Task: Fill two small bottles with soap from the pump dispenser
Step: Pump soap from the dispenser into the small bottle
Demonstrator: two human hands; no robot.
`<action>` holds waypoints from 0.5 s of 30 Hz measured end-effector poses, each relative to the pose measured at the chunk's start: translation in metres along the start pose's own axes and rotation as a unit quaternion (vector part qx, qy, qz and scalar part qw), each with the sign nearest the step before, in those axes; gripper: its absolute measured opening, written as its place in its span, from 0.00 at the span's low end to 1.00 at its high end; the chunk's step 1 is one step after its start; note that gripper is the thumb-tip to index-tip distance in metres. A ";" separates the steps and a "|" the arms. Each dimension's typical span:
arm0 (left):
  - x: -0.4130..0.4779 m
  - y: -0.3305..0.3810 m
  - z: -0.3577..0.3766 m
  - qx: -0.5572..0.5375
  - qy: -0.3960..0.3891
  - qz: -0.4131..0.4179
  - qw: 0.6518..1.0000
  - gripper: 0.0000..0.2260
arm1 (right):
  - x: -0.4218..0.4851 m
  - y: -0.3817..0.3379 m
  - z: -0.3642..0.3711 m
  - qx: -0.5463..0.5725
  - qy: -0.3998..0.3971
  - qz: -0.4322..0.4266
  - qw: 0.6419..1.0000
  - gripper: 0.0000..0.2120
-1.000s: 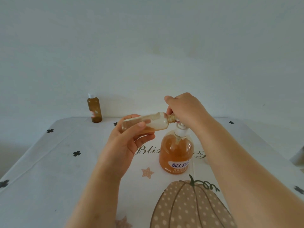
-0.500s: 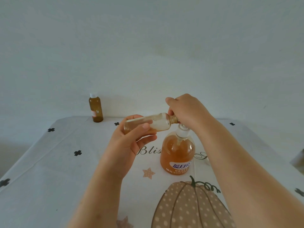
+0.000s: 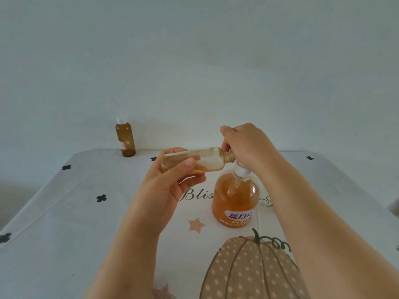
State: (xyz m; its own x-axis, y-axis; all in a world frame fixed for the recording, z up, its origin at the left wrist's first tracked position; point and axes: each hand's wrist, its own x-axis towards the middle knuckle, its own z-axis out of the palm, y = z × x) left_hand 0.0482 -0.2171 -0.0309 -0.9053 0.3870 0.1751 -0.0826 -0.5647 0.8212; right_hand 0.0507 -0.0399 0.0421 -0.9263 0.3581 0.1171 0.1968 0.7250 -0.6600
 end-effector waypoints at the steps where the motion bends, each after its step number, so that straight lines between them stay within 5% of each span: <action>1: 0.000 0.000 0.000 -0.002 -0.002 -0.002 1.000 0.18 | 0.000 -0.001 0.000 0.001 0.000 0.001 1.000 0.22; 15: -0.004 0.003 0.004 -0.020 -0.016 0.009 1.000 0.18 | -0.001 -0.013 -0.012 -0.041 -0.007 -0.004 0.999 0.27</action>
State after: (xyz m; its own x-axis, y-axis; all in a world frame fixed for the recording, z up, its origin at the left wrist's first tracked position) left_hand 0.0527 -0.2176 -0.0269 -0.8933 0.3990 0.2069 -0.0841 -0.6005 0.7952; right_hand 0.0530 -0.0430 0.0594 -0.9324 0.3437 0.1120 0.2136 0.7740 -0.5961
